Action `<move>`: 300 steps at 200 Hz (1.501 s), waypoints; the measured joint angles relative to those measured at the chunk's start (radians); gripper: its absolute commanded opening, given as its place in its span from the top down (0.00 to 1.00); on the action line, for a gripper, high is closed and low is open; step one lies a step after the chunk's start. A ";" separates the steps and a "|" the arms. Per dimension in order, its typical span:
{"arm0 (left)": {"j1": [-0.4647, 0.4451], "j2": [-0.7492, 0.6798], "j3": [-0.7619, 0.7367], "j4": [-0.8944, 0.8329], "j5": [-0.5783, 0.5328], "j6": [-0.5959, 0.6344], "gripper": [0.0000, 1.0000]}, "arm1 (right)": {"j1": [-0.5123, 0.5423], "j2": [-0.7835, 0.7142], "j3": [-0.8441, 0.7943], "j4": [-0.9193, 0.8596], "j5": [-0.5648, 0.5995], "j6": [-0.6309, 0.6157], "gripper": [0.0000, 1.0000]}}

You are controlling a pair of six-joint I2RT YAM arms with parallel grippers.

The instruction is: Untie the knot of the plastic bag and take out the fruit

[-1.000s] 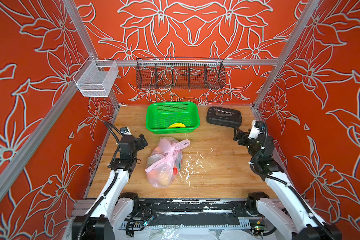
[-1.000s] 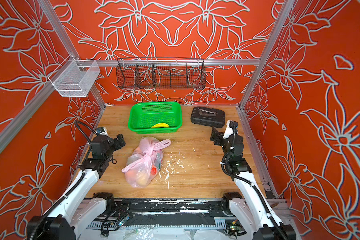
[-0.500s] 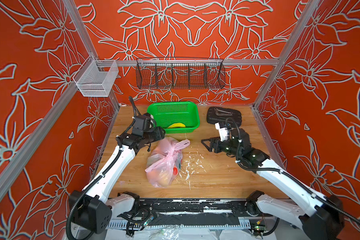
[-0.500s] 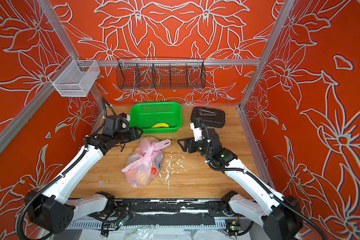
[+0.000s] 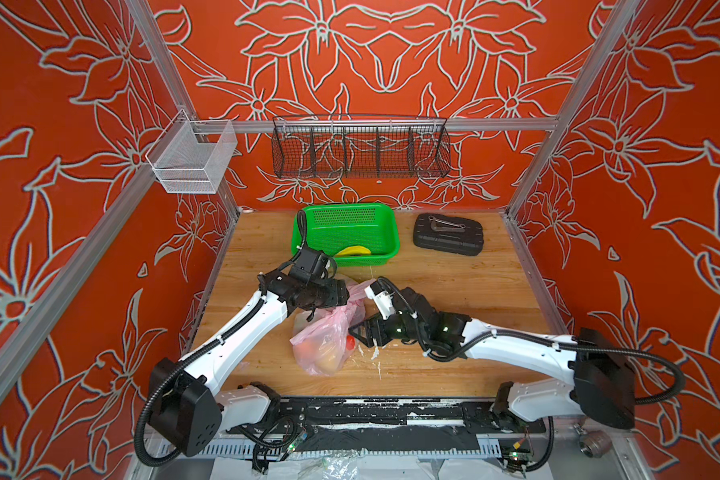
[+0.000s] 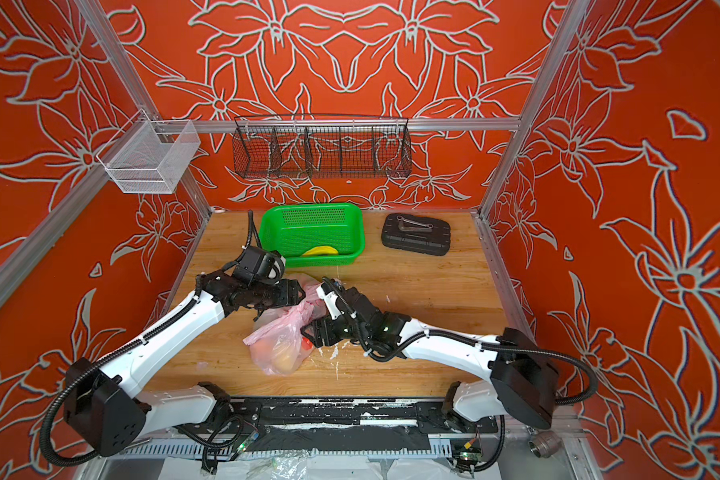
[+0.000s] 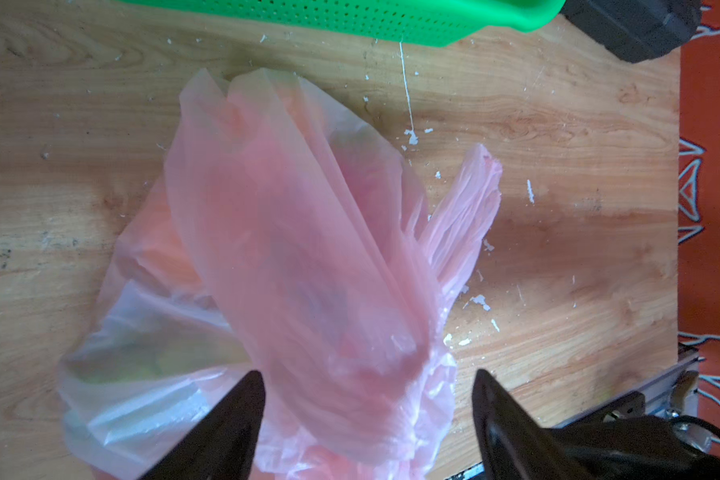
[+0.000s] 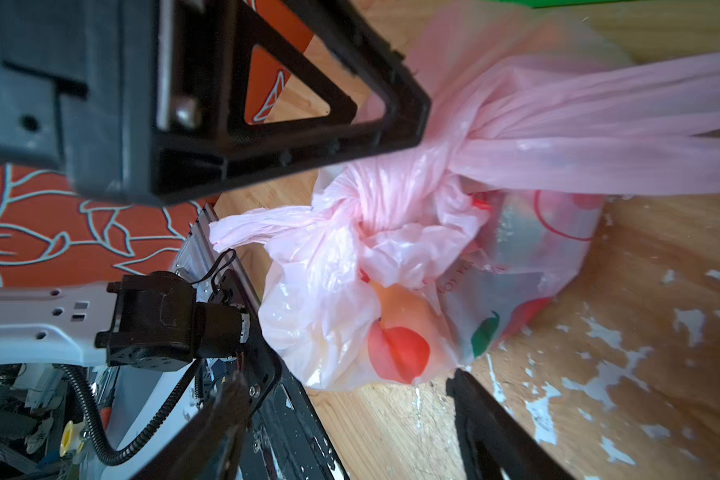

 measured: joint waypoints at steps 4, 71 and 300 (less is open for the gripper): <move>0.000 0.000 -0.001 -0.002 -0.002 -0.002 0.28 | 0.003 0.015 0.007 0.008 0.006 0.003 0.22; -0.001 0.000 -0.029 0.010 -0.072 0.008 0.58 | 0.006 0.217 0.082 0.155 0.076 0.055 0.56; 0.108 -0.154 -0.130 0.067 -0.124 0.045 1.00 | -0.115 -0.161 -0.178 0.001 0.365 0.005 1.00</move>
